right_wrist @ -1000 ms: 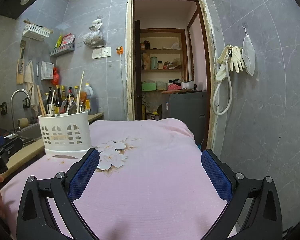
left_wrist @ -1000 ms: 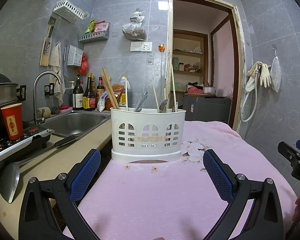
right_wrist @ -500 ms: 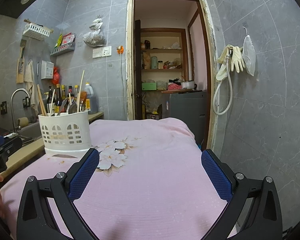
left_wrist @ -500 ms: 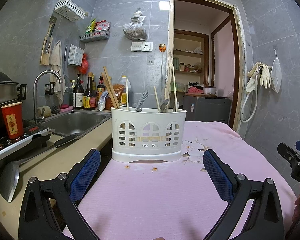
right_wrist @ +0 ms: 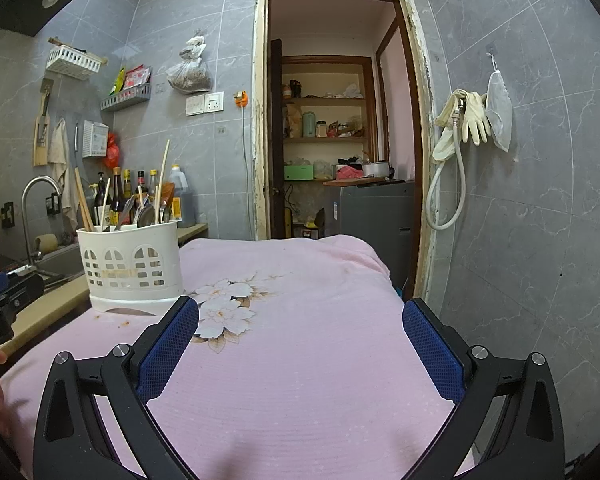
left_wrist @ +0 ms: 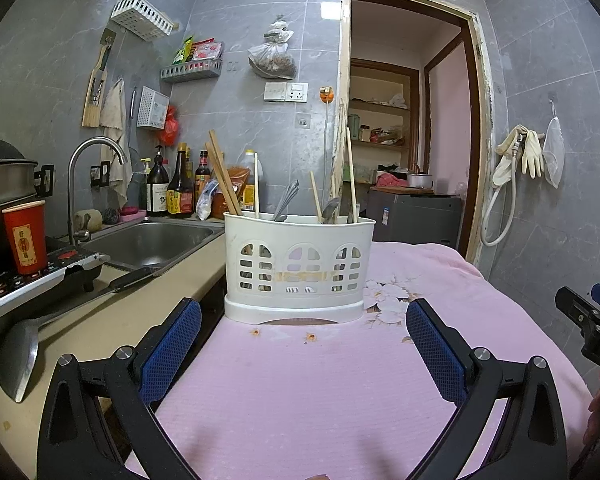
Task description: Organize utensils
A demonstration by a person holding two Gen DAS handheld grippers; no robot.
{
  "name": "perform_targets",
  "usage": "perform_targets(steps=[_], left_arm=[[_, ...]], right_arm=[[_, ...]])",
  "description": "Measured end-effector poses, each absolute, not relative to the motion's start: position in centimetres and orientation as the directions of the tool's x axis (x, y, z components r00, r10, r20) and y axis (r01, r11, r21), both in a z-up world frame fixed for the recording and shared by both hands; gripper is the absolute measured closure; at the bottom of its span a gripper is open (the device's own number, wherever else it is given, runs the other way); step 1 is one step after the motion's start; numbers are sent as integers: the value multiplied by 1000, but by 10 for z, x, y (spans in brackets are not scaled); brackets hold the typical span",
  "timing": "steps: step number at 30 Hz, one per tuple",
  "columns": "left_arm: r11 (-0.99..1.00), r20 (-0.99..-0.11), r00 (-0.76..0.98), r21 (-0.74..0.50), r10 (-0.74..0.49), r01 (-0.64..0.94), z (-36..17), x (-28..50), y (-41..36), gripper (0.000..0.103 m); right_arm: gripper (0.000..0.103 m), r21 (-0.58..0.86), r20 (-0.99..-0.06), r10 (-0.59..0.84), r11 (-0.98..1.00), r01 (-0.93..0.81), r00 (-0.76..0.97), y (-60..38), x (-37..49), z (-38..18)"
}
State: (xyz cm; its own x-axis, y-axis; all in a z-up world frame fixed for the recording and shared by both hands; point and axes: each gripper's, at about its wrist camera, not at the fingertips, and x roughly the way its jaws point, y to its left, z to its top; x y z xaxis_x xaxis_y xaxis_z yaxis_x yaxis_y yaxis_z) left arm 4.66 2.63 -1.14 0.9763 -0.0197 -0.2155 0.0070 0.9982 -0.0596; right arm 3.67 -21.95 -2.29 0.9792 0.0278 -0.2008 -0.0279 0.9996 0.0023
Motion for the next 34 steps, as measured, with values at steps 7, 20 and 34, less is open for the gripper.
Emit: perform_targets(steps=[7, 20, 34], left_arm=[[998, -210, 977, -57, -17, 5, -12, 46, 26, 2], [999, -205, 979, -52, -11, 1, -10, 45, 25, 2], [999, -209, 978, -41, -21, 13, -11, 44, 21, 2]], right_arm=[[0, 2, -201, 28, 1000, -28, 979, -219, 37, -23], [0, 2, -201, 27, 1000, -28, 979, -219, 37, -22], [0, -2, -203, 32, 999, -33, 979, -214, 38, -25]])
